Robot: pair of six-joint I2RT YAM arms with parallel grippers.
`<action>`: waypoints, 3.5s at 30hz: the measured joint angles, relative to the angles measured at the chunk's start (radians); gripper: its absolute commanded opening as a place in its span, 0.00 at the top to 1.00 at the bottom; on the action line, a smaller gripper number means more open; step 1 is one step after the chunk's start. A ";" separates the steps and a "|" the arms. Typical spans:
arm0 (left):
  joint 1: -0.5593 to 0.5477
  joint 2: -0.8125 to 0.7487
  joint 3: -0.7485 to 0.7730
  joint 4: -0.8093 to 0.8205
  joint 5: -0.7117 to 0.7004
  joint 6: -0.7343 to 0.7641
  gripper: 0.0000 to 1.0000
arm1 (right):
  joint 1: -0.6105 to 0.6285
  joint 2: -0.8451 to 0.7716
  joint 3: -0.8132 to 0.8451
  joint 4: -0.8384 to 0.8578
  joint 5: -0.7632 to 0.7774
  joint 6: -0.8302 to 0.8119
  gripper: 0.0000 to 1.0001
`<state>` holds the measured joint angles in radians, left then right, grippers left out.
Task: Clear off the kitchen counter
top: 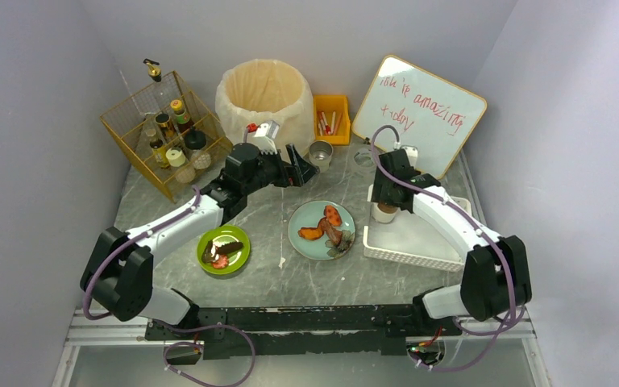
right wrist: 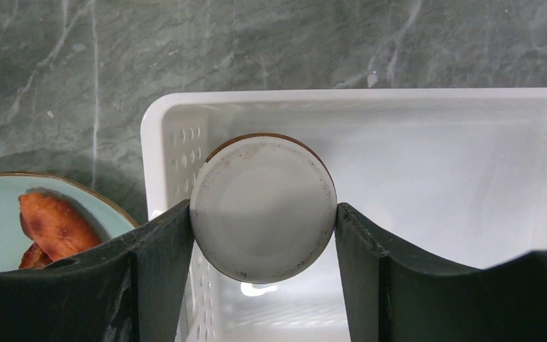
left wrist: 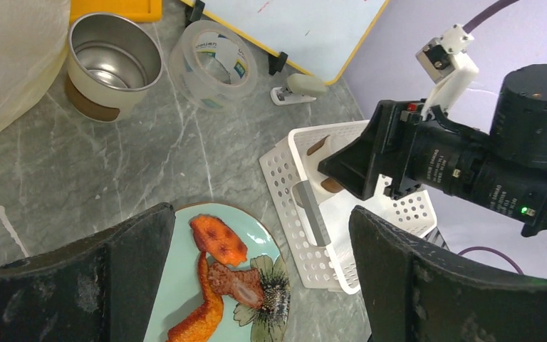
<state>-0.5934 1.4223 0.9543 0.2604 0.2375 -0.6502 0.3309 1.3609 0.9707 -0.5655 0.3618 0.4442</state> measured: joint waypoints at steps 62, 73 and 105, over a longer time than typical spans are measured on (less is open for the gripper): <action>-0.102 0.159 0.264 -0.314 -0.255 0.187 0.08 | 0.182 -0.055 0.045 0.119 0.079 -0.016 0.20; -0.175 0.546 0.705 -0.548 -0.309 0.454 0.12 | 0.164 -0.292 0.035 0.131 0.129 0.017 0.20; -0.131 0.956 1.184 -0.754 -0.413 0.788 0.36 | 0.154 -0.368 -0.002 0.143 0.134 0.010 0.20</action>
<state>-0.7242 2.3779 2.1380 -0.4938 -0.1757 0.1375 0.4847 0.9932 0.9684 -0.4221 0.4953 0.4545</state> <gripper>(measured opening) 0.665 0.796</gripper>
